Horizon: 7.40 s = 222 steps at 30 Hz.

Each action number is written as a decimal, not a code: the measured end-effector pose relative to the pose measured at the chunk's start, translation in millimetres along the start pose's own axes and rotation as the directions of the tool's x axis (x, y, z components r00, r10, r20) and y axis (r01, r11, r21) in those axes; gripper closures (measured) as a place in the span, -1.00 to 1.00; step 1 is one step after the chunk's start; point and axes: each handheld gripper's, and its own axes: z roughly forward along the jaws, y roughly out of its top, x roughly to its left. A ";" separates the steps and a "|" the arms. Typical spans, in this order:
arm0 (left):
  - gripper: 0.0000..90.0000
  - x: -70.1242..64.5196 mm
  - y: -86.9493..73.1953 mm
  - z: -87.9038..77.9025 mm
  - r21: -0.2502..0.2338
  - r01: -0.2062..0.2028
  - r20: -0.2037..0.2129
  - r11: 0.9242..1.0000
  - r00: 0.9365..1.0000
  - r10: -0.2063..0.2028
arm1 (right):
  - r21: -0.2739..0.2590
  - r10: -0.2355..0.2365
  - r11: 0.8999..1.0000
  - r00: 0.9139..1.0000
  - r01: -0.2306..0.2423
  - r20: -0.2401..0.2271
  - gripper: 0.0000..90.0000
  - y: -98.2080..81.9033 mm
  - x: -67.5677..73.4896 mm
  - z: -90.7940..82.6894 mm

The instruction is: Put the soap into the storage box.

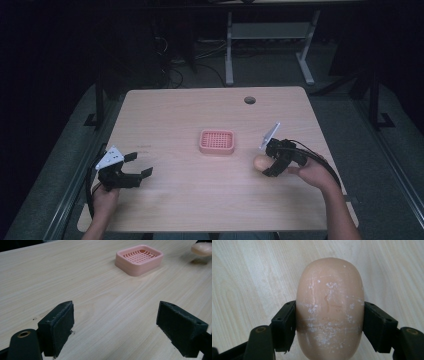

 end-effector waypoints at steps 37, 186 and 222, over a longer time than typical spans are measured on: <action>-0.68 1.2 0.2 -0.9 -0.009 0.003 0.002 1.000 1.000 -0.003 | -0.005 -0.069 0.998 0.997 0.069 -0.015 -0.29 52.3 -14.5 -5.2; -0.68 3.7 1.9 -1.9 -0.024 0.004 0.003 1.000 1.000 -0.004 | 0.058 -0.158 0.985 0.984 0.163 -0.079 -0.29 186.1 -48.1 61.8; -0.68 2.4 2.2 -0.9 -0.024 0.003 0.005 1.000 1.000 -0.003 | 0.002 -0.124 0.992 0.989 0.124 -0.077 -0.35 177.8 -45.7 43.1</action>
